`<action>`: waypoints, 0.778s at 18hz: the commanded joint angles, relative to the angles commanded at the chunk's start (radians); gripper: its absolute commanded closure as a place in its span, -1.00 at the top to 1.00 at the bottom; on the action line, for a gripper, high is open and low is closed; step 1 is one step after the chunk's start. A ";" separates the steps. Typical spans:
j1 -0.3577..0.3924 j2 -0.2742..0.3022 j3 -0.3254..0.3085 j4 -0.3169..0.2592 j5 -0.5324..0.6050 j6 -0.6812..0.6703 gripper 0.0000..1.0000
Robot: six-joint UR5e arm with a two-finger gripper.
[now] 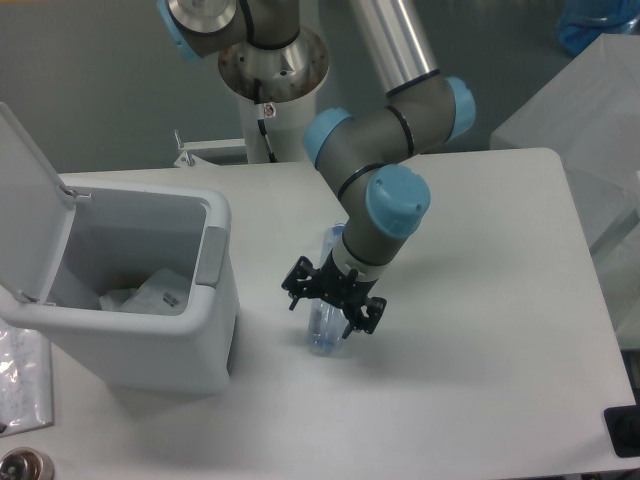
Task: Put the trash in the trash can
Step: 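Lower the gripper around the bottle's cap end and close it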
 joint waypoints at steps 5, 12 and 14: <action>-0.032 -0.028 0.011 0.003 0.120 -0.032 1.00; -0.040 -0.057 0.017 0.005 0.131 -0.068 1.00; -0.044 -0.066 0.028 0.003 0.129 -0.072 1.00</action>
